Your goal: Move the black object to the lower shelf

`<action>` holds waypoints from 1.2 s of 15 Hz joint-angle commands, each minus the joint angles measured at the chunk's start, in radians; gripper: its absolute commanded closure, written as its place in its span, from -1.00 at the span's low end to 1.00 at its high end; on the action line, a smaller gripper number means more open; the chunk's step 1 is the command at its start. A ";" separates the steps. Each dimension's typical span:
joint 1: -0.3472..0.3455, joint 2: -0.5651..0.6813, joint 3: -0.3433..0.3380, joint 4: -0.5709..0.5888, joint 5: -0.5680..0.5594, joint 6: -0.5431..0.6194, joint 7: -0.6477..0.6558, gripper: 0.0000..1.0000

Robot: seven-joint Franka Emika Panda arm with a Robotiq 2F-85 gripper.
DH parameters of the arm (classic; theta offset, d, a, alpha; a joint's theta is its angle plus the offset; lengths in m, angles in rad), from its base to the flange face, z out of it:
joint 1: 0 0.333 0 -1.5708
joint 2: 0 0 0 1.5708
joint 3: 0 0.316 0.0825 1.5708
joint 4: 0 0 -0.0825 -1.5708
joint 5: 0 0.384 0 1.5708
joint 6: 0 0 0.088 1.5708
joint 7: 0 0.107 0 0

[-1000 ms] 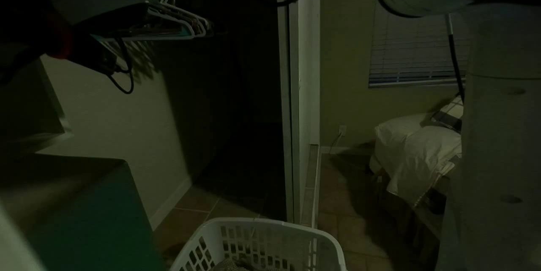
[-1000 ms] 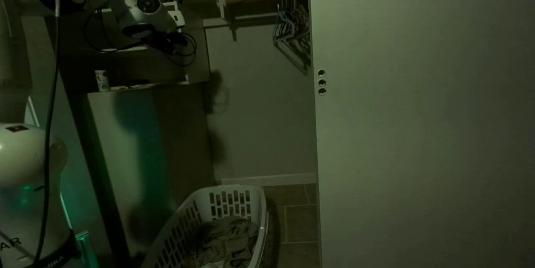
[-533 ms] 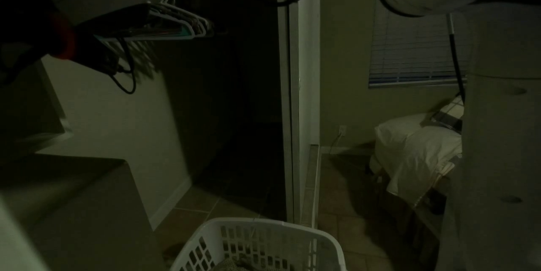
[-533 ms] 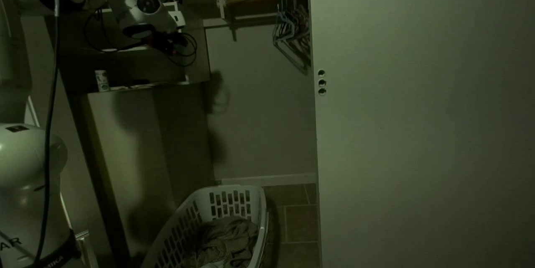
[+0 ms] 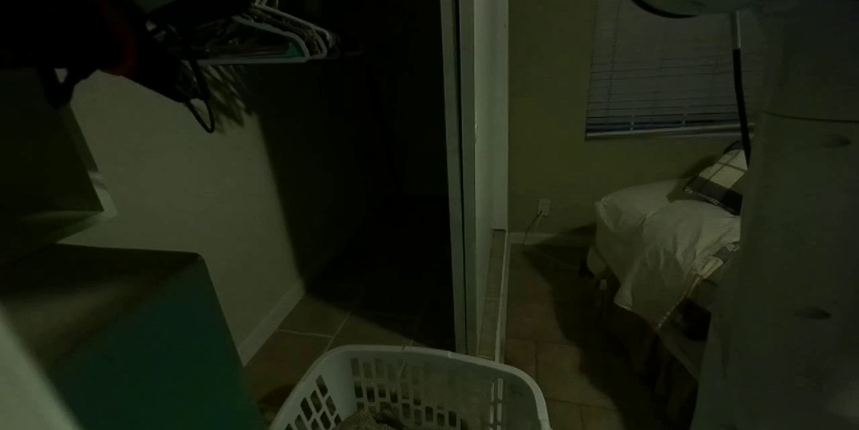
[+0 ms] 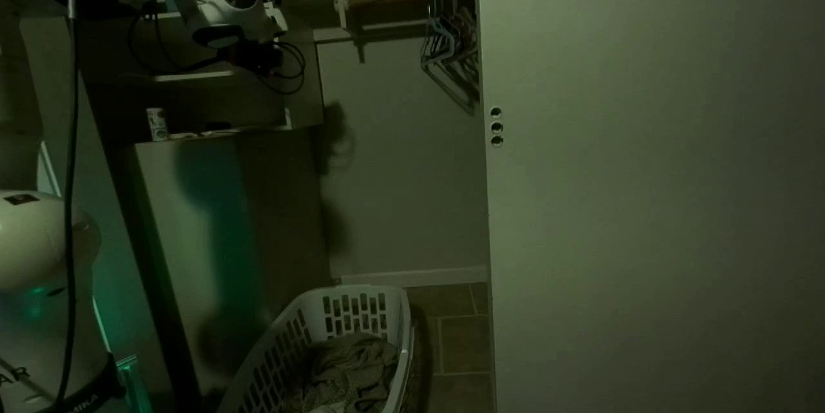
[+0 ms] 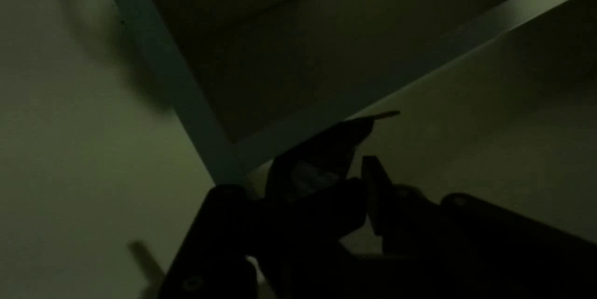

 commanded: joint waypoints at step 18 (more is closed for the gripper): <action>0.018 -0.082 0.023 -0.061 -0.461 0.035 0.295 -0.97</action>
